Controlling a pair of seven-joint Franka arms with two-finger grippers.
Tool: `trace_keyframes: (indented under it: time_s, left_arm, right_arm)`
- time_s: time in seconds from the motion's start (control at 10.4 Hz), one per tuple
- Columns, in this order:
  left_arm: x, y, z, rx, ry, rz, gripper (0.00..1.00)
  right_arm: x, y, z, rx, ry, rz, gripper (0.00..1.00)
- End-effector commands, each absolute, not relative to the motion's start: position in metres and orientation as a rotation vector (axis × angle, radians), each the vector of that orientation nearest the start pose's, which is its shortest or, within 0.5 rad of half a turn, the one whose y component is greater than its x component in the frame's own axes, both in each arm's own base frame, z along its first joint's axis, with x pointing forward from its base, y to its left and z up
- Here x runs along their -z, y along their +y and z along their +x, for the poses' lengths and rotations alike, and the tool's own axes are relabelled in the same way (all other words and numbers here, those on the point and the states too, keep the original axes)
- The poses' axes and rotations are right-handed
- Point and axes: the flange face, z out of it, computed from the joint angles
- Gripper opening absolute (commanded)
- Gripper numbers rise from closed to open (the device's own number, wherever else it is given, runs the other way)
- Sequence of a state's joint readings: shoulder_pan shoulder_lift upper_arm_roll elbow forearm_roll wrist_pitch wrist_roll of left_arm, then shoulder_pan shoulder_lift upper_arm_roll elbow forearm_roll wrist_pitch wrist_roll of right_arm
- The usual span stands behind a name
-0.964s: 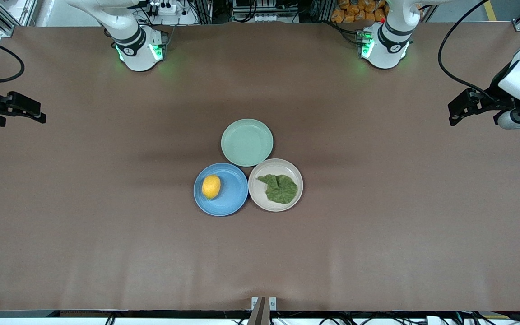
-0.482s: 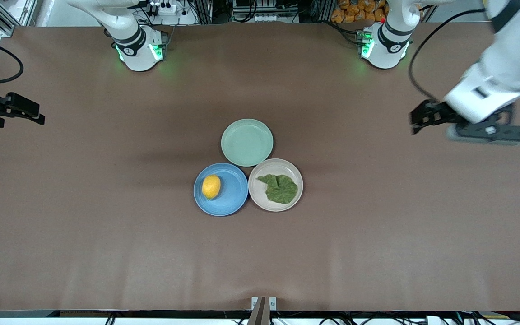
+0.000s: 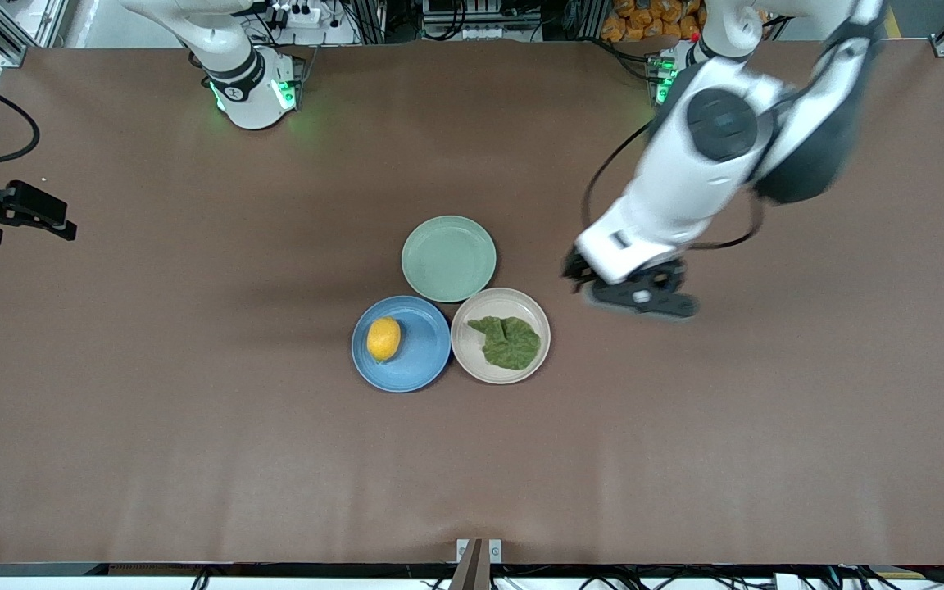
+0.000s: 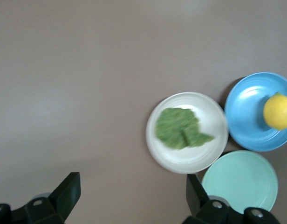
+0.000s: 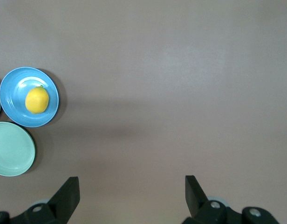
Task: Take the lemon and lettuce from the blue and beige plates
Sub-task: 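Move the left gripper over the lettuce leaf on the beige plate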
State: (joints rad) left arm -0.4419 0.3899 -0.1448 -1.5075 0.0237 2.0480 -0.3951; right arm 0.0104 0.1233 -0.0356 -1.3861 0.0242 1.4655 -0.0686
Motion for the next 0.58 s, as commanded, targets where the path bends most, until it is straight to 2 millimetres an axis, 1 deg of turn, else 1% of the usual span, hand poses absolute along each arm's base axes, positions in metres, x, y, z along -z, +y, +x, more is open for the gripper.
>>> trace_keyframes:
  time_s: [0.0, 0.1, 0.19, 0.29, 0.39, 0.48]
  left_arm:
    - [-0.395, -0.418, 0.588, 0.284, 0.287, -3.272, 1.0]
    - [-0.359, -0.435, 0.587, 0.296, 0.309, -3.278, 1.0]
    - [-0.326, -0.452, 0.58, 0.308, 0.36, -3.269, 1.0]
    - [-0.3, -0.459, 0.578, 0.323, 0.398, -3.251, 1.0]
    - [-0.279, -0.463, 0.576, 0.322, 0.416, -3.245, 1.0]
    - [-0.255, -0.466, 0.574, 0.305, 0.419, -3.246, 1.0]
  right_arm:
    - [-0.628, -0.007, 0.583, -0.068, -0.067, -3.148, 1.0]
    - [-0.626, -0.01, 0.584, -0.075, -0.053, -3.142, 1.0]
    - [-0.623, -0.005, 0.585, -0.076, -0.064, -3.127, 1.0]
    - [-0.61, 0.009, 0.594, -0.088, -0.031, -3.123, 1.0]
    - [-0.593, 0.029, 0.602, -0.115, 0.066, -3.108, 1.0]
    - [-0.577, 0.041, 0.616, -0.098, 0.161, -3.052, 1.0]
